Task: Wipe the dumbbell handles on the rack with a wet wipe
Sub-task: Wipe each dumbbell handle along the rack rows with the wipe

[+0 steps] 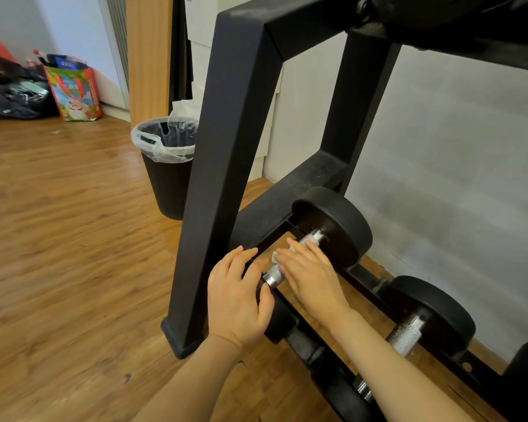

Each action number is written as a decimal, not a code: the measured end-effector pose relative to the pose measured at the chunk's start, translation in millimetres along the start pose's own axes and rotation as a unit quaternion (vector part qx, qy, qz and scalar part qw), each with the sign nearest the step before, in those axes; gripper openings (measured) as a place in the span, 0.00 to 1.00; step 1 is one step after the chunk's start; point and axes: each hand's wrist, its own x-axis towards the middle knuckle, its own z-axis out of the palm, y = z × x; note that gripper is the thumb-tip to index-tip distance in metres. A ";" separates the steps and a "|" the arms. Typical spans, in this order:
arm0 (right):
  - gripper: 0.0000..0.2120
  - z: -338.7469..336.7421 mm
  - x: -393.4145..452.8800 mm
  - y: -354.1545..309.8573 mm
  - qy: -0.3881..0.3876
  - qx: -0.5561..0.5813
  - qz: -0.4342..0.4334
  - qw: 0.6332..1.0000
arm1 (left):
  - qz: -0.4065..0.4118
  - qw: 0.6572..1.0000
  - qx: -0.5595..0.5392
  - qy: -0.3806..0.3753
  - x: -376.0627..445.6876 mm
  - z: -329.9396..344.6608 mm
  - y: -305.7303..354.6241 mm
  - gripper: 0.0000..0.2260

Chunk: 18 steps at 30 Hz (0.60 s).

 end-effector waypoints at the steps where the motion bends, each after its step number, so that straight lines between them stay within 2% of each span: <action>1: 0.15 -0.6 1.2 3.3 -0.004 -0.017 -0.004 1.000 | 0.000 1.000 -0.001 0.001 0.1 -0.1 0.0 0.19; 5: 0.16 -1.8 4.4 5.9 0.001 -0.035 0.044 0.998 | 0.002 1.000 -0.005 0.006 -0.1 0.2 -0.1 0.19; 10: 0.20 -0.1 0.0 0.5 0.003 -0.033 0.004 0.999 | 0.004 1.000 -0.008 0.010 -0.4 1.0 -0.7 0.18; 14: 0.16 -0.7 3.4 5.0 0.022 -0.032 0.081 0.996 | 0.006 1.000 -0.009 0.014 -0.1 0.5 0.2 0.19; 18: 0.20 6.5 -6.2 -8.8 0.012 -0.022 0.058 0.998 | 0.010 1.000 -0.008 0.019 -0.1 1.2 -0.4 0.19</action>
